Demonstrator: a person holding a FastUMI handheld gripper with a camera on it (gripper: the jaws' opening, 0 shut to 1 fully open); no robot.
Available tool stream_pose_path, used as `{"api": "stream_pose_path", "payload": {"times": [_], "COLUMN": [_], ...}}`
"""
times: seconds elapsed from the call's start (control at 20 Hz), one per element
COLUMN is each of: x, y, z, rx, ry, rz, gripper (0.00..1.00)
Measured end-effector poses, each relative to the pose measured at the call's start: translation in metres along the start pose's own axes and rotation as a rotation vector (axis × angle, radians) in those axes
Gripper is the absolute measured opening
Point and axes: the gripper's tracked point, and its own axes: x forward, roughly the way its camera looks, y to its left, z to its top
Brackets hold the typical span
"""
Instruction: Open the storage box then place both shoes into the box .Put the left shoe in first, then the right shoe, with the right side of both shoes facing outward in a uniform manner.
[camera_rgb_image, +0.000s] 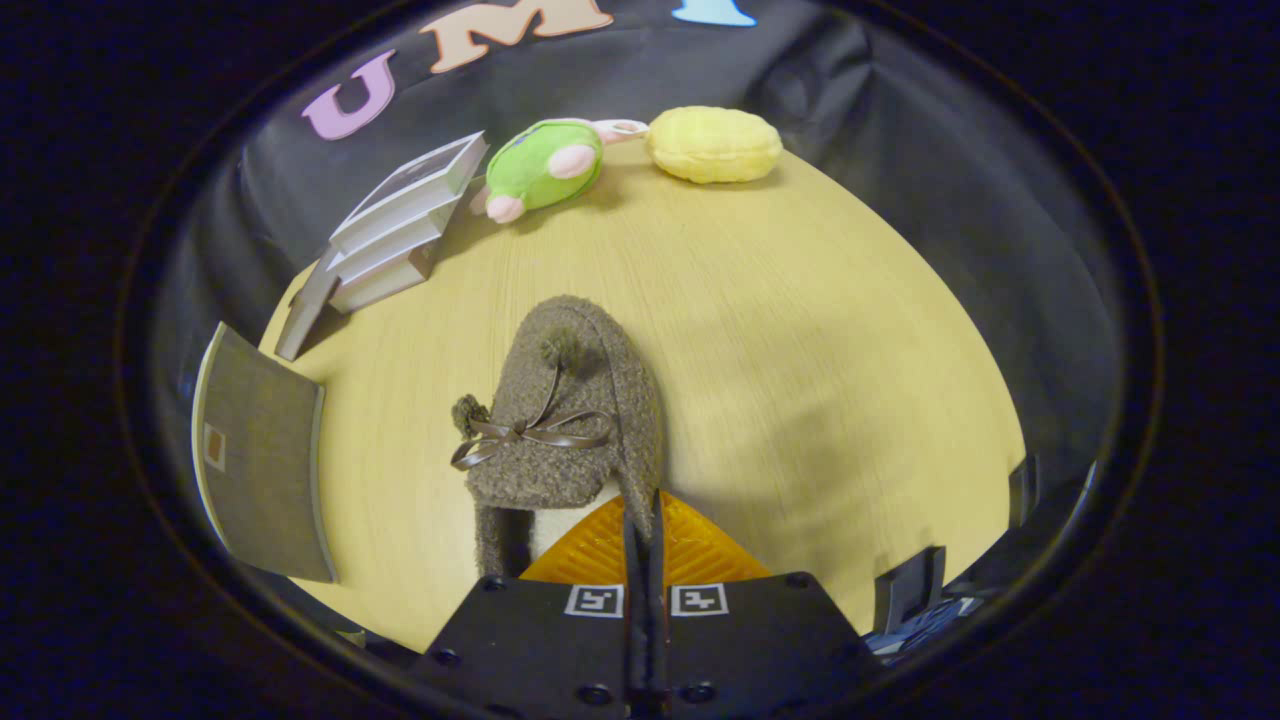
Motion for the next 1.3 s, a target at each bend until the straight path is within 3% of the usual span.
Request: {"api": "stream_pose_path", "payload": {"times": [0.35,0.75,1.3], "x": [-0.034,-0.098,-0.164], "y": [0.028,0.098,0.232], "z": [0.0,0.011,0.034], "rx": [0.07,0.088,0.053], "ry": [-0.014,-0.113,-0.209], "rz": [0.016,0.055,0.227], "gripper": [0.04,0.04,0.04]}}
